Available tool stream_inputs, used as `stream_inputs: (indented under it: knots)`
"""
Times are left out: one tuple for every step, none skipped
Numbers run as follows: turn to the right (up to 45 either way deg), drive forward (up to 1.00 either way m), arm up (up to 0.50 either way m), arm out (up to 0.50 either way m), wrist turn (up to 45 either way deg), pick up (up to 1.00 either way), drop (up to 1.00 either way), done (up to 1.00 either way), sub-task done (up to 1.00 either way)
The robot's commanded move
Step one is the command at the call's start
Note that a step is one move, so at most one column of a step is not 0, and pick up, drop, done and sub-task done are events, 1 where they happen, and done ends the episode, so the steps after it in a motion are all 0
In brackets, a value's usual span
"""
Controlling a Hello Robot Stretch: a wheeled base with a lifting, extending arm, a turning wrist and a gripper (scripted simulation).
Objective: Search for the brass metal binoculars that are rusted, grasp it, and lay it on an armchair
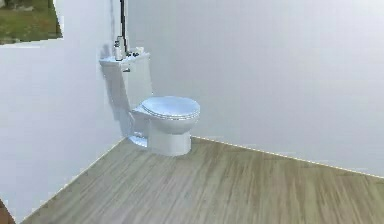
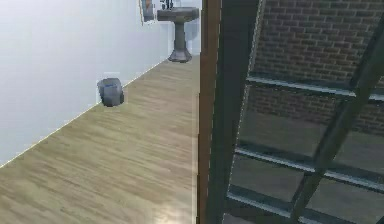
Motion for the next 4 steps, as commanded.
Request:
stream_inputs:
  knots:
    - [24.0, 0.0, 0.0, 0.0, 0.0, 0.0, 0.0, 0.0, 0.0]
    - [3.0, 0.0, 0.0, 0.0, 0.0, 0.0, 0.0, 0.0, 0.0]
    - [0.0, 0.4, 0.0, 0.0, 0.0, 0.0, 0.0, 0.0, 0.0]
    - [33.0, 0.0, 0.0, 0.0, 0.0, 0.0, 0.0, 0.0, 0.0]
